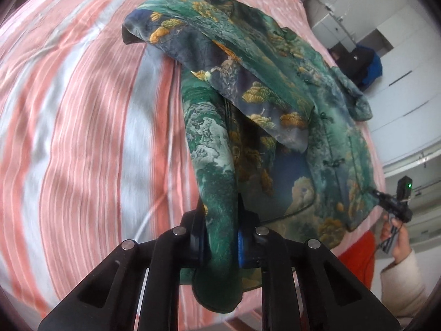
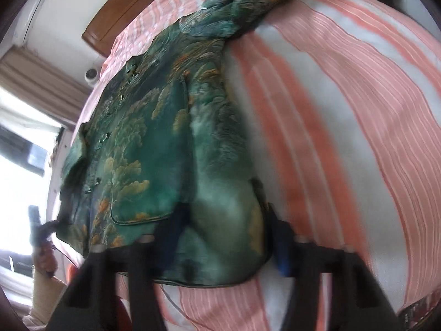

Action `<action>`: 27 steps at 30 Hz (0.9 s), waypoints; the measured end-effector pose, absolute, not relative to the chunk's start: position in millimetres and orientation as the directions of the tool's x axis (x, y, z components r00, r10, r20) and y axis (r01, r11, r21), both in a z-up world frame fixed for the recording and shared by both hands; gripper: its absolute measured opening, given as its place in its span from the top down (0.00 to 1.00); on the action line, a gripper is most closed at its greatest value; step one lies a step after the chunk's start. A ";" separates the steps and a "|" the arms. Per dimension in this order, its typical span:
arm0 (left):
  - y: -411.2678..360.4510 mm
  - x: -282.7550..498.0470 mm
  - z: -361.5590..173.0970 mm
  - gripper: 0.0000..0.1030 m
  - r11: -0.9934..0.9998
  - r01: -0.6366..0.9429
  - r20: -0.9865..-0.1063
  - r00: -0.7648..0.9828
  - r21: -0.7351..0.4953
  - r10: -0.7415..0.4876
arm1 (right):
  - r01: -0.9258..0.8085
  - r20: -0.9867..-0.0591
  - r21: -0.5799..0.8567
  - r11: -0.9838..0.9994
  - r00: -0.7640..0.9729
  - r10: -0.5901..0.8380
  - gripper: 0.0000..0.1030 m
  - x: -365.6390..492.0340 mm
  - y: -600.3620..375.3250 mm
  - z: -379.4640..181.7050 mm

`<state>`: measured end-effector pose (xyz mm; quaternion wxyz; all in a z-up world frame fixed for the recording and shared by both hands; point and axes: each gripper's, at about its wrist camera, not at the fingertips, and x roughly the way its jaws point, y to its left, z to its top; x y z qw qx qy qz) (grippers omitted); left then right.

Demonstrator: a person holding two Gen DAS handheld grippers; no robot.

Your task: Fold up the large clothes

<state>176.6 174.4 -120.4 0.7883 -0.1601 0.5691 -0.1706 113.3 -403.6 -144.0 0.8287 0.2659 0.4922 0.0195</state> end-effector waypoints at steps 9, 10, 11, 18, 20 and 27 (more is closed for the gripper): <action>186.8 103.5 -118.1 0.86 0.904 0.047 -0.863 0.282 -0.425 -0.420 | 0.122 -0.825 0.370 0.921 0.498 0.266 0.83 90.0 -362.0 -98.7; 184.9 99.7 -122.5 0.86 0.914 0.037 -0.872 0.285 -0.404 -0.397 | 0.133 -0.833 0.360 0.923 0.491 0.254 0.83 86.1 -361.8 -103.5; 184.4 98.7 -126.8 0.86 0.920 0.030 -0.878 0.288 -0.390 -0.382 | 0.148 -0.841 0.357 0.922 0.482 0.247 0.84 81.6 -361.5 -109.6; 169.5 110.3 -132.7 0.83 0.964 0.082 -0.910 0.318 -0.252 -0.265 | 0.239 -0.835 0.381 0.893 0.503 0.222 0.84 70.0 -365.9 -142.8; 173.1 109.1 -123.8 0.83 0.965 0.092 -0.904 0.335 -0.248 -0.264 | 0.246 -0.827 0.384 0.890 0.520 0.214 0.86 65.7 -363.1 -137.1; 166.8 104.4 -127.4 0.50 0.987 0.102 -0.916 0.371 -0.124 -0.153 | 0.234 -0.823 0.334 0.913 0.545 0.161 0.82 56.2 -350.6 -135.1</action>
